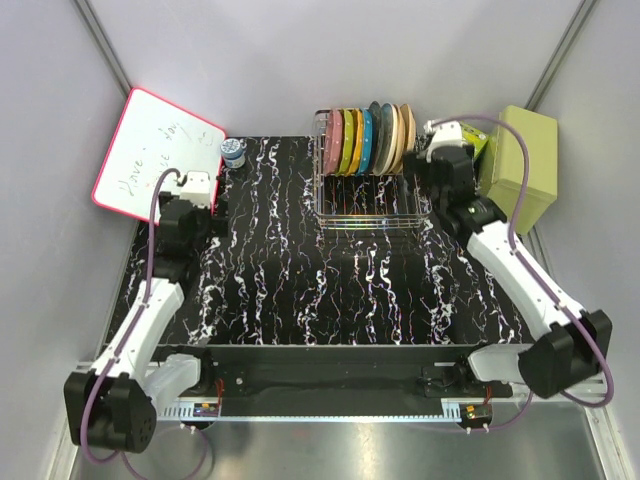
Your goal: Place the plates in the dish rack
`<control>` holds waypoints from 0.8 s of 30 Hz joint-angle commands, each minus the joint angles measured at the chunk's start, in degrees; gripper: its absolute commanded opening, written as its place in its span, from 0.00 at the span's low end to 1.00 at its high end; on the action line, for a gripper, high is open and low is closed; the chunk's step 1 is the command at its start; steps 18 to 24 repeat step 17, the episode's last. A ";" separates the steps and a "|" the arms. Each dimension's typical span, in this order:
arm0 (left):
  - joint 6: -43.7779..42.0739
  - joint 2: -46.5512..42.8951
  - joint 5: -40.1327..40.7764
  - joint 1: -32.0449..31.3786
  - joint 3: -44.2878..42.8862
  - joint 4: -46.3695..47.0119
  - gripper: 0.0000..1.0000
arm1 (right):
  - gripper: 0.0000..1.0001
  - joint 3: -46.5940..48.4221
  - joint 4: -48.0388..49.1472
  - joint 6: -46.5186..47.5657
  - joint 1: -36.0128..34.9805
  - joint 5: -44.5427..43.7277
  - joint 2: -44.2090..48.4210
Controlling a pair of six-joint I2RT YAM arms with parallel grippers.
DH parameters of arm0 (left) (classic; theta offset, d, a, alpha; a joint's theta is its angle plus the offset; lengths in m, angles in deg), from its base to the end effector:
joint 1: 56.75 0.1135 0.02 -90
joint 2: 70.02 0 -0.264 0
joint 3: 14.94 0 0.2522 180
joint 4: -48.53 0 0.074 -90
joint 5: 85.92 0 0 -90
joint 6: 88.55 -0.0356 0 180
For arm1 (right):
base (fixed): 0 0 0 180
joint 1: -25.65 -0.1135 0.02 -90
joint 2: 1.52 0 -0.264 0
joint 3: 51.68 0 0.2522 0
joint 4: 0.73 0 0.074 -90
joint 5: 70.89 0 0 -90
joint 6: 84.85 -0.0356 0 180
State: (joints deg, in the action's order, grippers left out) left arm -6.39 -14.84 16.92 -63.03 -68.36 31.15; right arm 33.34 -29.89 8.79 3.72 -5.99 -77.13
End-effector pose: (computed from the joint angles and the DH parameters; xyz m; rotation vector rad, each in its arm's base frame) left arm 0.2236 -0.0166 0.2868 0.0824 1.9011 0.2318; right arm 0.2869 0.0992 0.3746 -0.1278 1.8824 -0.2013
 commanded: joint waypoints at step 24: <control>0.89 2.40 -11.00 0.04 -4.47 7.05 0.99 | 1.00 -11.58 -11.86 -12.24 3.21 10.26 20.94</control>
